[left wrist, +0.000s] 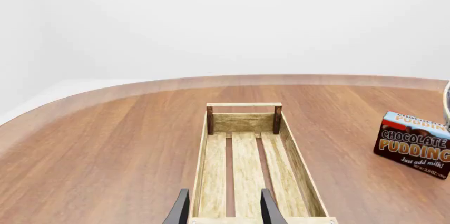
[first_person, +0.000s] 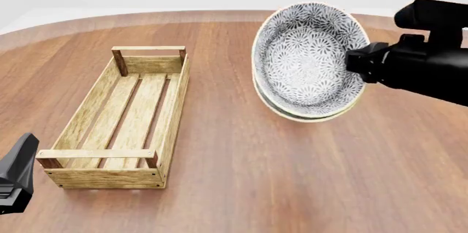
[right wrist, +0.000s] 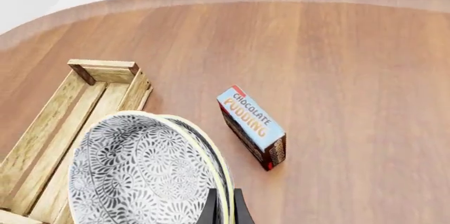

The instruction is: Stack the left bowl on the right bowl and place them in the tray.

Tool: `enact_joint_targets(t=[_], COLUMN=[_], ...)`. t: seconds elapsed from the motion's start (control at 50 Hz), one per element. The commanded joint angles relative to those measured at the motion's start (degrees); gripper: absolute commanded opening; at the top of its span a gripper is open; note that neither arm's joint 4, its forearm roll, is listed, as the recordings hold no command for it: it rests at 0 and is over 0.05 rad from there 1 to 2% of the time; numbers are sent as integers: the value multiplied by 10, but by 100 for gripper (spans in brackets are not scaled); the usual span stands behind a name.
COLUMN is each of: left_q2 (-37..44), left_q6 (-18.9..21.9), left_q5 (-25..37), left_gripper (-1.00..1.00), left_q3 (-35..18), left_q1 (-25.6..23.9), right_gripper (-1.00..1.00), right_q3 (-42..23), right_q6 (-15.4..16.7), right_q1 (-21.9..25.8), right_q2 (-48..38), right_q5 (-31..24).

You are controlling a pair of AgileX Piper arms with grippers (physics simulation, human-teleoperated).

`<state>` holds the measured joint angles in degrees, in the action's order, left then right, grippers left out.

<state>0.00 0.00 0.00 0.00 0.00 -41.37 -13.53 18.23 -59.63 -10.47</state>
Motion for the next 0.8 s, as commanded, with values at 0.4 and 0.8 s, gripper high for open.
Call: enact_joint_targets(t=[0.4, 0.8], left_q2=[0, 0], left_q6=[0, 0], left_q5=[0, 0], left_gripper=[100, 100], left_q3=[0, 0], left_q1=[0, 0], right_gripper=[-100, -100], right_q3=[-241, -394], right_q6=[-28, -54], right_q1=[115, 169], right_q2=[-264, -389], right_q5=[69, 74])
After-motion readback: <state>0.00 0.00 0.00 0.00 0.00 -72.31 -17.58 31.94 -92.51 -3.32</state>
